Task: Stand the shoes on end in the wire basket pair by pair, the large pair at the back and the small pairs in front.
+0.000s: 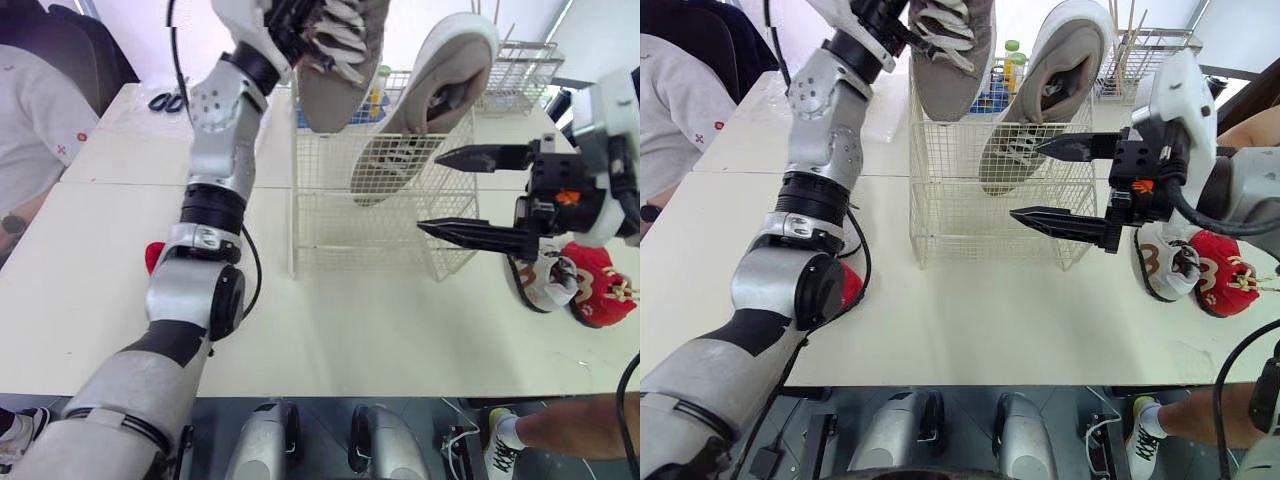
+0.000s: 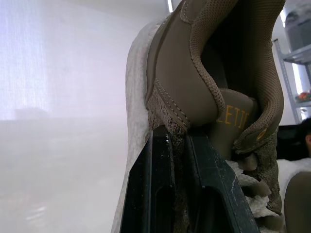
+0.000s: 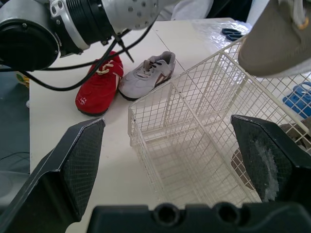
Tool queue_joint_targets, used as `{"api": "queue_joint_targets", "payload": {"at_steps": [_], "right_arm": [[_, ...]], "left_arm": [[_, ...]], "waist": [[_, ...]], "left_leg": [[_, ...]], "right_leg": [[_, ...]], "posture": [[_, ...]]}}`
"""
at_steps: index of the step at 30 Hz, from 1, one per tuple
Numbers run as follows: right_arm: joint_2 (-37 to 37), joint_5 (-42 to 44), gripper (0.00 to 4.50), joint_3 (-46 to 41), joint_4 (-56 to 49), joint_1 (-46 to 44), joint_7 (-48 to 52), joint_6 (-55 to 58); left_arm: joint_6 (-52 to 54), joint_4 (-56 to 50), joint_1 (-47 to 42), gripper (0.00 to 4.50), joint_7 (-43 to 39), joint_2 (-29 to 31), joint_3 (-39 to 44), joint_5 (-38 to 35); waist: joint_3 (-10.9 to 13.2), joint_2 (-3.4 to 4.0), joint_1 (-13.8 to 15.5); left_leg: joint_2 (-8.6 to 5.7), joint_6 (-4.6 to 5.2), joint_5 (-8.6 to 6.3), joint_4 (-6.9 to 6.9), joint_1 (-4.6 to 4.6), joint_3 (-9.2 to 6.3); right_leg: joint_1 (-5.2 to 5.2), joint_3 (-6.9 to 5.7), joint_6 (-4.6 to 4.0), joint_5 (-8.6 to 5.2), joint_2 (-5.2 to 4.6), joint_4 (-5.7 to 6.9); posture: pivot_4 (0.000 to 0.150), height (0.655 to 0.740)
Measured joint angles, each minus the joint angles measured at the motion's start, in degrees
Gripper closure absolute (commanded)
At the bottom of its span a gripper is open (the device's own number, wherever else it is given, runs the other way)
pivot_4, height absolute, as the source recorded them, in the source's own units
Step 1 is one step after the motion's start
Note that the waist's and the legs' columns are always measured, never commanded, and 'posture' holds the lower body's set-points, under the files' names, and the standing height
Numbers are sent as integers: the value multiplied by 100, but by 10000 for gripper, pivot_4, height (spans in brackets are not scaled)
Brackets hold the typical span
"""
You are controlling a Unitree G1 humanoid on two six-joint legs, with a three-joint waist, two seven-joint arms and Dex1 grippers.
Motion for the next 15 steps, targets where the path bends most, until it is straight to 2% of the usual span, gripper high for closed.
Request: {"api": "queue_joint_targets", "payload": {"at_steps": [4,9,15], "right_arm": [[-97,246,0,-9,-16,-4,-258,129],[-137,490,0,-28,-61,-25,-467,177],[-127,476,0,132,50,-64,-453,-23]], "left_arm": [[-370,428,-154,44559,53,-171,3,64],[-455,435,47,44559,239,-485,38,72],[43,-819,1066,44559,662,-695,-79,96]], "waist": [[0,0,0],[0,0,-4],[-3,4,-27]], "left_leg": [[-1,-3,2,2,-3,1],[-1,10,-6,4,-1,1],[1,4,-3,4,6,1]], "right_leg": [[0,0,2,1,-2,-4],[2,1,3,2,-3,-2],[4,4,3,2,-2,2]], "posture": [[1500,7371],[1500,7371],[1500,7371]]}}
